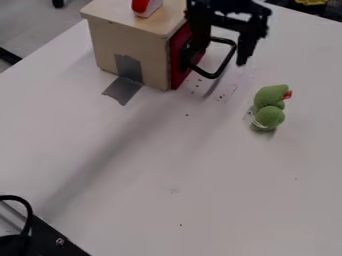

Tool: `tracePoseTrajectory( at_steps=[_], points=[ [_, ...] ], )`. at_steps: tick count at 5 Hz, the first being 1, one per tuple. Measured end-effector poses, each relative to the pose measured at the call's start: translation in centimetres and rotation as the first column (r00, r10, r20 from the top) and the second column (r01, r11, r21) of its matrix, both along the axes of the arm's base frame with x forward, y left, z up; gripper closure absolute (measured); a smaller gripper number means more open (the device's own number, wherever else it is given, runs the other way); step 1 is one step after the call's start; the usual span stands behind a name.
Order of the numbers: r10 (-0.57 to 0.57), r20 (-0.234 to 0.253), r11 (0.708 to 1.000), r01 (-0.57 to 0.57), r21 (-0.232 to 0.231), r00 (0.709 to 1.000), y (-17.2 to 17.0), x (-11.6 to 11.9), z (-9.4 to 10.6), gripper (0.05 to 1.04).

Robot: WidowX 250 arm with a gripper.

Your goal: Put the green object on top of the drawer

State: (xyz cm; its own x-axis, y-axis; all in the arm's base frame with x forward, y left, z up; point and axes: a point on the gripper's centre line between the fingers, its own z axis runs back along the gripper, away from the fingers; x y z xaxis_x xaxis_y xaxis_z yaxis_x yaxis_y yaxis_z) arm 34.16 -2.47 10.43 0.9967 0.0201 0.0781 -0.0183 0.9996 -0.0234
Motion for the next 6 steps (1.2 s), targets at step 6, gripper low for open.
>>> tracePoseTrajectory(
  at_steps=[6],
  points=[
    [0.086,-0.053,0.993,-0.081,0.091,0.995,-6.7,3.2,-8.2,0.086]
  ],
)
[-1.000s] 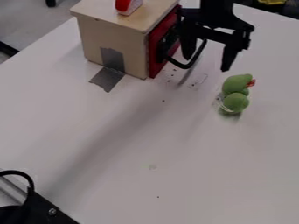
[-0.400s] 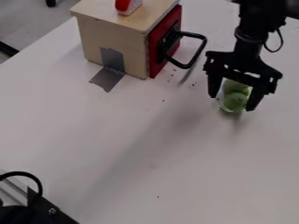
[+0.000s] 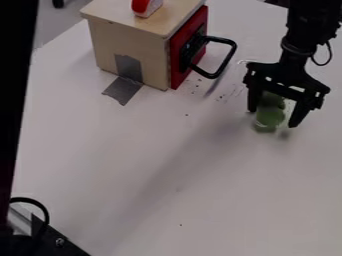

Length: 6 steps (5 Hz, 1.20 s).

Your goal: Put the green object on top of the drawer

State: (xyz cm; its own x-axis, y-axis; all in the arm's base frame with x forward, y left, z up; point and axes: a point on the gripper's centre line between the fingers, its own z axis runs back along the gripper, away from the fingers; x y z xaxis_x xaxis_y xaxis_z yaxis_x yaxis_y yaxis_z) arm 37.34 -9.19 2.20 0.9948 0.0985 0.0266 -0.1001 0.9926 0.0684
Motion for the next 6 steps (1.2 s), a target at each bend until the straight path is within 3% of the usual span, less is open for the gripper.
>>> tracePoseTrajectory(
  at_steps=[1,2,3,4,5,6],
  points=[
    [0.001,-0.005,1.0,-0.001,0.011,1.0,-0.1,1.1,-0.5,0.131],
    [0.0,-0.019,1.0,0.0,0.011,1.0,0.0,0.9,-0.8,0.404],
    [-0.011,-0.035,1.0,0.011,-0.01,0.999,-0.3,0.7,-0.8,0.607],
    [-0.057,-0.042,0.998,0.056,-0.03,0.997,-0.4,0.5,-0.2,0.646],
    [-0.126,0.048,0.99,0.128,-0.056,0.991,0.1,1.6,5.3,0.646],
    [-0.119,0.112,0.989,0.128,-0.073,0.987,3.2,2.3,10.5,0.646]
  ],
)
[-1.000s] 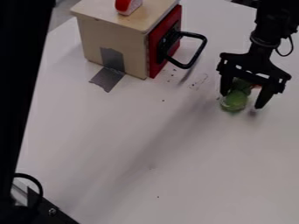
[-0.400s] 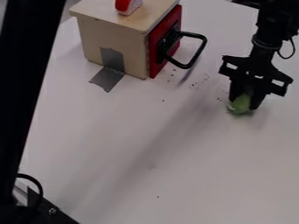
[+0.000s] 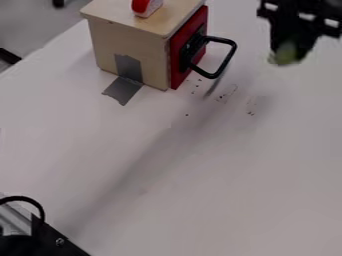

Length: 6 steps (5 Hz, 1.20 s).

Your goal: Put the green object on top of the drawer

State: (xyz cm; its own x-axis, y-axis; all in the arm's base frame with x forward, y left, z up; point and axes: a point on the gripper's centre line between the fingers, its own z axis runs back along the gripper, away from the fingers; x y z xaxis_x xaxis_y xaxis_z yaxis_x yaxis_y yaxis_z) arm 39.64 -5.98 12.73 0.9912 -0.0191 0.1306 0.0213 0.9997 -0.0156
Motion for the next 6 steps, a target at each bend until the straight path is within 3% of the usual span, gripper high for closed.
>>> tracePoseTrajectory(
  at_steps=[1,3,4,6],
  points=[
    [0.019,0.001,0.999,-0.019,-0.046,1.0,3.9,0.2,3.7,0.646],
    [0.128,0.05,0.99,-0.125,-0.059,0.991,12.7,-0.3,10.1,0.647],
    [0.2,0.016,0.98,-0.199,-0.014,0.98,17.2,-0.8,9.7,0.647],
    [0.263,-0.032,0.964,-0.26,0.061,0.964,21.4,-1.4,8.0,0.647]
  ],
)
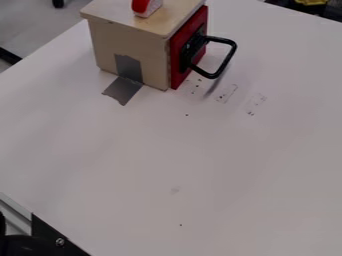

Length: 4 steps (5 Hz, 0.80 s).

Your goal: Put the green object on top of the drawer

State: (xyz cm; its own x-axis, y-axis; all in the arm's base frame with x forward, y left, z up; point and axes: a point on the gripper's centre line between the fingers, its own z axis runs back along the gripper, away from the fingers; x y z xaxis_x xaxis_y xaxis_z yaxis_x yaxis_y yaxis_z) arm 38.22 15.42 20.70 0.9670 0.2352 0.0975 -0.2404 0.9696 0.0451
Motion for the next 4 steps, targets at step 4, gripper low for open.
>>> tracePoseTrajectory(
  at_steps=[4],
  points=[
    [0.05,-0.188,0.999,-0.049,0.014,0.981,3.8,-1.3,-6.8,0.647]
  ],
)
